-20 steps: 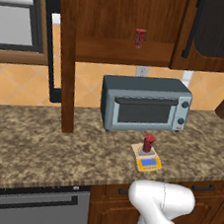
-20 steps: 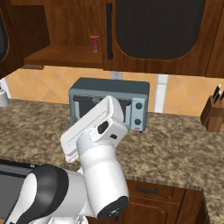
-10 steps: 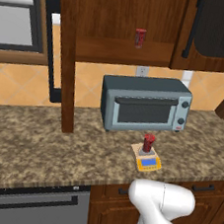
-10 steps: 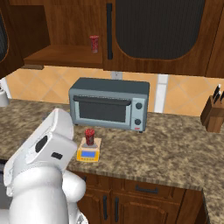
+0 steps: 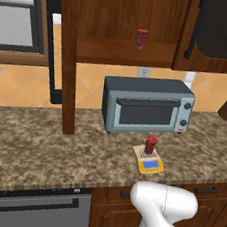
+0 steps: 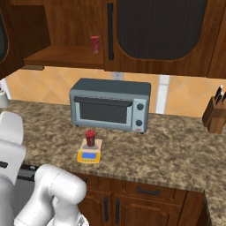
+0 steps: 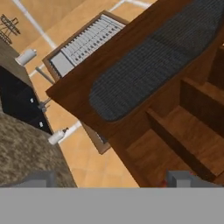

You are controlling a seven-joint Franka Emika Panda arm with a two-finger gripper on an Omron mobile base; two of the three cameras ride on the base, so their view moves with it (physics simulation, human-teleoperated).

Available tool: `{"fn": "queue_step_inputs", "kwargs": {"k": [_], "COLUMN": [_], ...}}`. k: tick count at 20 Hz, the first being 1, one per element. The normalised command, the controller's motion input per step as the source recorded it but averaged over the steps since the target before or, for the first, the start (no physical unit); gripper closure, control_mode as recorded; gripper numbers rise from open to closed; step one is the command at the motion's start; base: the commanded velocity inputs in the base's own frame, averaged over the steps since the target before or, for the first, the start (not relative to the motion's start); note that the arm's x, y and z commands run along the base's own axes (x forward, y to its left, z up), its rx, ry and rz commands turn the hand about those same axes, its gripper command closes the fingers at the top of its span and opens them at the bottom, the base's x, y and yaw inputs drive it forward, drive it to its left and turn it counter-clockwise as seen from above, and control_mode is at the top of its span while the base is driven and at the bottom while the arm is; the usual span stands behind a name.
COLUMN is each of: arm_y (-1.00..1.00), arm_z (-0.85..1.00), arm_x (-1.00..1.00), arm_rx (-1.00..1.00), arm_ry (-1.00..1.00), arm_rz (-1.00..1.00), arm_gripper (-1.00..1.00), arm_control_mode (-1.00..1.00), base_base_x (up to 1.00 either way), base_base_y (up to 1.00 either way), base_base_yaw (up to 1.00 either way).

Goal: Pick the yogurt and place it on the digital scale for weighing, and close the cabinet.

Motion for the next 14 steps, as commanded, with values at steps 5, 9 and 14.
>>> {"fn": "queue_step_inputs", "kwargs": {"k": [5,9,14], "arm_y": [1.00,1.00,1.00], "arm_z": [-0.81,-1.00,-1.00], "arm_x": [-0.02,0.05,0.00], "arm_rx": [0.05,0.00,0.00], "arm_ry": [-0.30,-0.01,0.00], "arm_rz": [-0.03,-0.08,-0.13], "arm_gripper": [-1.00,-1.00,-1.00], "arm_control_mode": [-1.00,-1.00,-1.00], "base_base_x": [0.00,0.00,0.00], "base_base_y": [0.00,0.00,0.00], "base_base_yaw": [0.00,0.00,0.00]}}
